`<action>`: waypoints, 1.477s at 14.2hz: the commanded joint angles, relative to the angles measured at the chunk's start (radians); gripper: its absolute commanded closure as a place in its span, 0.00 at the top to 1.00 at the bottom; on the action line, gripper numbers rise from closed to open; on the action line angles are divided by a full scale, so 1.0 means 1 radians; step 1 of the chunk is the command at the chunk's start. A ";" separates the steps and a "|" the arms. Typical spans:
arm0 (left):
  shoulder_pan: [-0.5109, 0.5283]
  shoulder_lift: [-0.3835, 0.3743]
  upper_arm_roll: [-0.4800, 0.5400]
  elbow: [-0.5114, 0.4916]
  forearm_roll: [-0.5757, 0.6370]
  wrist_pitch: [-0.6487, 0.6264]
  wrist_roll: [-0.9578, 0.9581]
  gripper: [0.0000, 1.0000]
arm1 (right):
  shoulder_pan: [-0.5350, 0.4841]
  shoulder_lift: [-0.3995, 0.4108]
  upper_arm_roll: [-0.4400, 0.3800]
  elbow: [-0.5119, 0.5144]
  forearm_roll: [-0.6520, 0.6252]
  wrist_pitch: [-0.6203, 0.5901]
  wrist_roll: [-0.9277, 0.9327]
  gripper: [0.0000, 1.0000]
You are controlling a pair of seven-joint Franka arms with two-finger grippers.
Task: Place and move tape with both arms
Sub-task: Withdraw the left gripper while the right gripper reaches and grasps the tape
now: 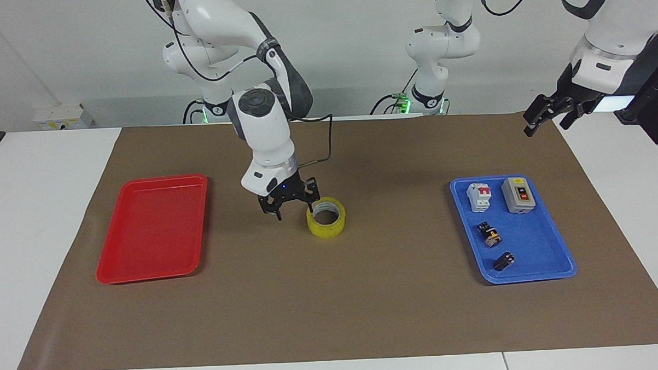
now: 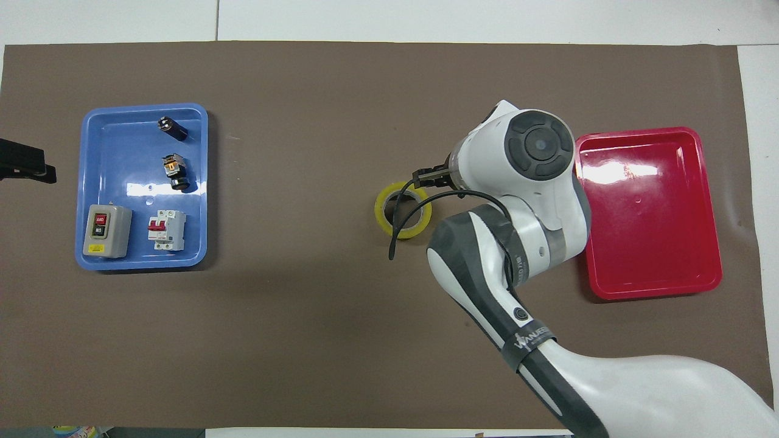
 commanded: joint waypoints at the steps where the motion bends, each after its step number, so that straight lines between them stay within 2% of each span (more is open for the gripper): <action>1: 0.035 0.034 -0.004 0.050 -0.015 -0.053 0.112 1.00 | 0.043 0.062 -0.003 0.007 -0.004 0.048 0.031 0.83; 4: 0.043 -0.029 -0.004 -0.063 -0.015 -0.060 0.163 1.00 | 0.045 0.069 -0.003 0.001 -0.005 0.051 0.031 0.83; 9: 0.035 -0.034 -0.005 -0.070 -0.015 -0.068 0.151 1.00 | 0.043 0.092 -0.003 -0.007 -0.013 0.077 0.028 0.82; 15: 0.035 -0.043 -0.005 -0.076 -0.013 -0.045 0.160 1.00 | 0.041 0.099 -0.004 -0.037 -0.015 0.098 0.028 0.68; 16: 0.035 -0.043 -0.005 -0.076 -0.013 -0.048 0.156 1.00 | 0.041 0.097 -0.003 -0.042 -0.013 0.097 0.028 0.64; 17: 0.034 -0.044 -0.007 -0.076 -0.013 -0.054 0.156 1.00 | 0.041 0.096 -0.003 -0.045 -0.013 0.097 0.028 0.55; 18: 0.034 -0.044 -0.007 -0.073 -0.013 -0.051 0.156 1.00 | 0.041 0.094 -0.003 -0.048 -0.013 0.094 0.029 0.42; 21: 0.034 -0.044 -0.005 -0.073 -0.013 -0.050 0.156 1.00 | 0.040 0.092 -0.003 -0.051 -0.013 0.086 0.032 0.11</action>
